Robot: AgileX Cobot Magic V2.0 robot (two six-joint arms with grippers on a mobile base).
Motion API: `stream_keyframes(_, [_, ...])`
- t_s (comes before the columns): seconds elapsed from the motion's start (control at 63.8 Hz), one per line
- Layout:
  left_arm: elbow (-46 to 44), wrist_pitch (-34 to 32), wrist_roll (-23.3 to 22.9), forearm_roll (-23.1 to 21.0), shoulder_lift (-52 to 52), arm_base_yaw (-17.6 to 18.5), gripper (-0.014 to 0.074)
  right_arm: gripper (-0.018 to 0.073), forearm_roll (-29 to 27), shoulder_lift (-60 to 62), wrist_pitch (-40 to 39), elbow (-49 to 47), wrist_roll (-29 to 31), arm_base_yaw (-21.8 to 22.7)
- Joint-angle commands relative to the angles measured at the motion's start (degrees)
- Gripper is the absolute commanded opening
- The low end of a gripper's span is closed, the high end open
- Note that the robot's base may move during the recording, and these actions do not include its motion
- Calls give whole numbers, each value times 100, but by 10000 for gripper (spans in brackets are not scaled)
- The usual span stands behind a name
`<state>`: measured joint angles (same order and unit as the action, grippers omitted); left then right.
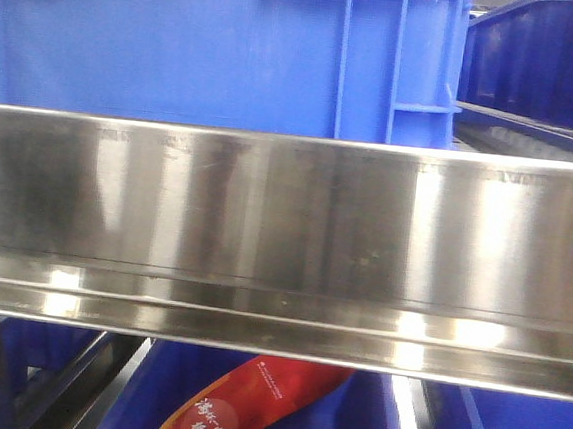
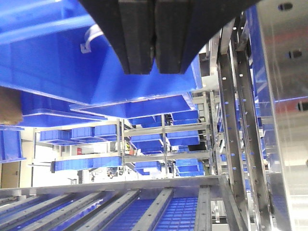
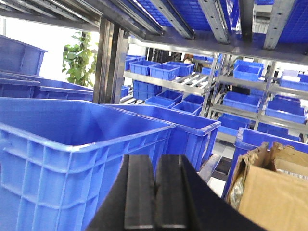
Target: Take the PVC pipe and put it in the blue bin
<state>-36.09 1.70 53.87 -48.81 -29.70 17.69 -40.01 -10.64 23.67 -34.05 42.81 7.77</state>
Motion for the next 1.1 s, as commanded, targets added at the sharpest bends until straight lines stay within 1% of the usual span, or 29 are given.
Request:
stream_keyframes(0.0, [85, 131, -53, -63, 125, 14, -111, -168, 73, 173, -91, 143, -34, 19])
stream_keyframes(0.188, [390, 199, -53, -264, 385, 14, -111, -168, 116, 363, -60, 391, -34, 19])
stream_keyframes(0.392, [846, 178, -53, -330, 699, 14, -111, -168, 116, 397, -49, 513, -34, 19])
stream_keyframes(1.082, [856, -322, -53, -330, 834, 14, -111, -168, 116, 397, -93, 513, -34, 19])
